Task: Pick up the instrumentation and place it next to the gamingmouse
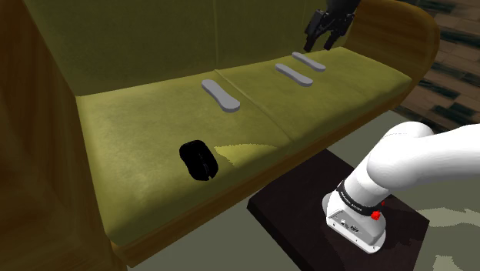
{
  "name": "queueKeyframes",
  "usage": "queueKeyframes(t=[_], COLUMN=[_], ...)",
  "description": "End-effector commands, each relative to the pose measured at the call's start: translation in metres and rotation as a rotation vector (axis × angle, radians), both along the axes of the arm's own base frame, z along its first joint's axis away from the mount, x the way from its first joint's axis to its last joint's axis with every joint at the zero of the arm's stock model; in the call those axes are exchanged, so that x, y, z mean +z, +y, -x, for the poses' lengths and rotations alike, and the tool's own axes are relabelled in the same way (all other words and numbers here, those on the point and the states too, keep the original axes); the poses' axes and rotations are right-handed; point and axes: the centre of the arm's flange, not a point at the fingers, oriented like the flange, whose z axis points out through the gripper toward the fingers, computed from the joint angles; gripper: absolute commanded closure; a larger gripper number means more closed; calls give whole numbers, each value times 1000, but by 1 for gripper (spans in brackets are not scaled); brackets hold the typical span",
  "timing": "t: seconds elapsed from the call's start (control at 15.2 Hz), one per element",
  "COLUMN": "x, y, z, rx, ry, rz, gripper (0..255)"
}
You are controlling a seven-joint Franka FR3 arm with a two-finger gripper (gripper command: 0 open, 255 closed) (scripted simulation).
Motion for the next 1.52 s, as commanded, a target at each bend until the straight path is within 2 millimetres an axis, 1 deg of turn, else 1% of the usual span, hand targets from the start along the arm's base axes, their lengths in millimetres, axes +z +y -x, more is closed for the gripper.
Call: queueKeyframes(t=[0.0,1.45], x=[0,-150], y=[0,-182], z=[0,-163], rx=[0,27], ry=[0,32], rz=[0,64], gripper=[0,0])
